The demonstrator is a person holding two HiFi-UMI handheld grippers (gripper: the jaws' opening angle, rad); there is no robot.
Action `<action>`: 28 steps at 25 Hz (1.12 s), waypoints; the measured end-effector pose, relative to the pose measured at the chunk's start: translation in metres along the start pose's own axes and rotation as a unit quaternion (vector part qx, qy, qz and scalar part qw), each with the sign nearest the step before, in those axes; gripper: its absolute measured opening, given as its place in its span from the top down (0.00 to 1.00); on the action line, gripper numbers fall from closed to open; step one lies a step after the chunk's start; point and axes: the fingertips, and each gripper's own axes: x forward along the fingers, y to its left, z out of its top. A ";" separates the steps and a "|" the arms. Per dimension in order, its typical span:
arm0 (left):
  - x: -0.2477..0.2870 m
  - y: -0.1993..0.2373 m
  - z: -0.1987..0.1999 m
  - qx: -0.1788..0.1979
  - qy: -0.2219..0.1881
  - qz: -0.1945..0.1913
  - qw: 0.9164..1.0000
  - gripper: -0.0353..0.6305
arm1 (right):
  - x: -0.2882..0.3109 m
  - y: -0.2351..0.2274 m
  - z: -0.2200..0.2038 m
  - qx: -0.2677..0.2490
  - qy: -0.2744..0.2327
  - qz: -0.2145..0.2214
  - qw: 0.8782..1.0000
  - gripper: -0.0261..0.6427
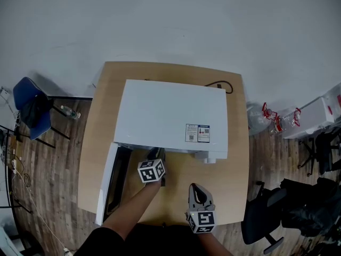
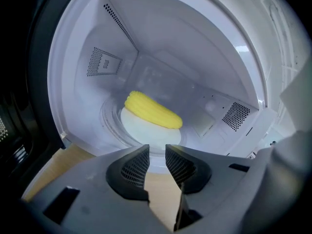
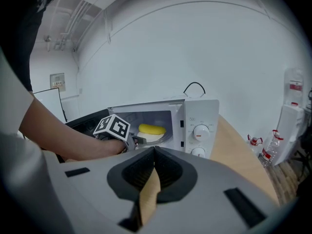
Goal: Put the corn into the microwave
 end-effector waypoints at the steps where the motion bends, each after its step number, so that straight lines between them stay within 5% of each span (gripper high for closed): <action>1: -0.001 0.001 0.002 0.006 -0.001 0.005 1.000 0.82 | 0.000 0.001 0.000 -0.002 0.000 0.001 1.000 0.87; 16: 0.013 0.002 0.011 0.029 0.010 0.026 0.999 0.82 | -0.004 -0.001 -0.006 -0.006 0.003 -0.005 1.000 0.87; 28: -0.018 -0.005 0.002 0.065 0.017 0.003 0.998 0.80 | -0.016 -0.003 0.003 -0.006 -0.018 -0.016 1.000 0.87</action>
